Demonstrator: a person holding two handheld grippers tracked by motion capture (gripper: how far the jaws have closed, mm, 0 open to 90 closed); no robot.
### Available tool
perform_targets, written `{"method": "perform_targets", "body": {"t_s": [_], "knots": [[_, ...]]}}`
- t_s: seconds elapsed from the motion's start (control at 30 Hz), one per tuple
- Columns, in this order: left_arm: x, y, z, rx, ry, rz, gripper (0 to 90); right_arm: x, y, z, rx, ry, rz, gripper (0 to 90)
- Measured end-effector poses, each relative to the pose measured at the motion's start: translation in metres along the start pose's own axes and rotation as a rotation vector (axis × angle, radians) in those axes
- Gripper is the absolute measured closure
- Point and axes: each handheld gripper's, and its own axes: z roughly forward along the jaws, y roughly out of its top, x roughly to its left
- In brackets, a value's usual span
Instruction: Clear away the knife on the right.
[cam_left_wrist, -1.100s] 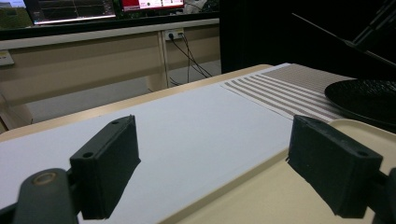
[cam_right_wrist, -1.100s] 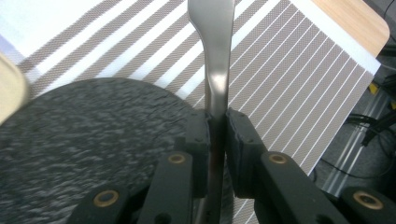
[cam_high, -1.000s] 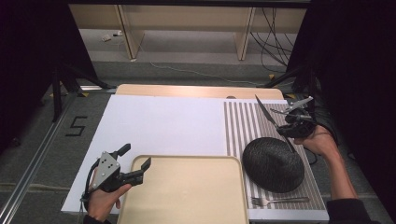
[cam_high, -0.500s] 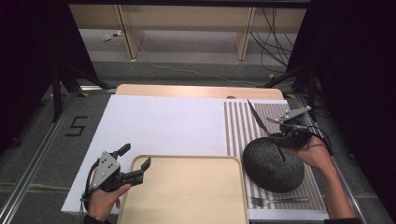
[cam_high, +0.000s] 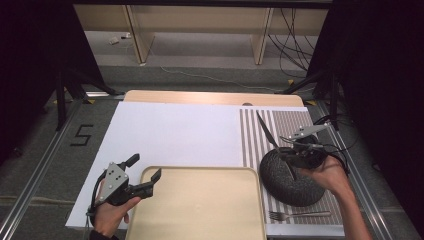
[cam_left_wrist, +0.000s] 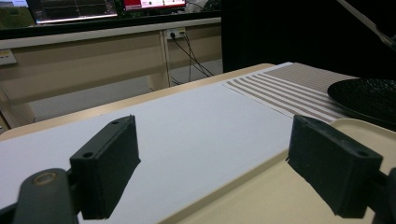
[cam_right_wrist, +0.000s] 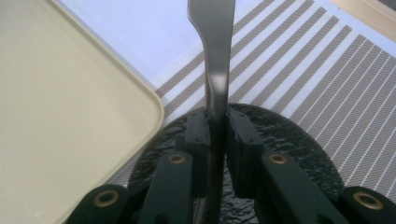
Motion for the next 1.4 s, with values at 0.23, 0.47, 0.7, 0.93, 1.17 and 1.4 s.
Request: {"method": "perform_targets", "body": {"t_s": [0.23, 0.47, 0.7, 0.93, 1.17, 1.4], "knots": [[0.000, 0.000, 0.000, -0.002, -0.002, 0.000, 16.0, 0.014, -0.001, -0.001, 0.005, 0.016, -0.003, 80.9], [0.000, 0.000, 0.000, -0.002, 0.001, 0.000, 16.0, 0.023, -0.002, -0.002, 0.011, 0.042, -0.016, 80.8], [0.000, 0.000, 0.000, -0.001, 0.001, 0.000, 16.0, 0.033, -0.003, -0.001, 0.011, 0.069, -0.003, 80.8], [0.000, 0.000, 0.000, -0.002, 0.002, 0.001, 16.0, 0.041, -0.004, 0.000, 0.001, 0.088, -0.003, 80.9], [0.000, 0.000, -0.001, -0.002, 0.002, 0.002, 16.0, 0.052, -0.007, 0.001, -0.009, 0.108, 0.022, 80.9], [0.000, 0.000, 0.000, -0.002, 0.003, 0.001, 16.0, 0.065, -0.009, 0.005, 0.006, 0.144, 0.025, 80.8]]}}
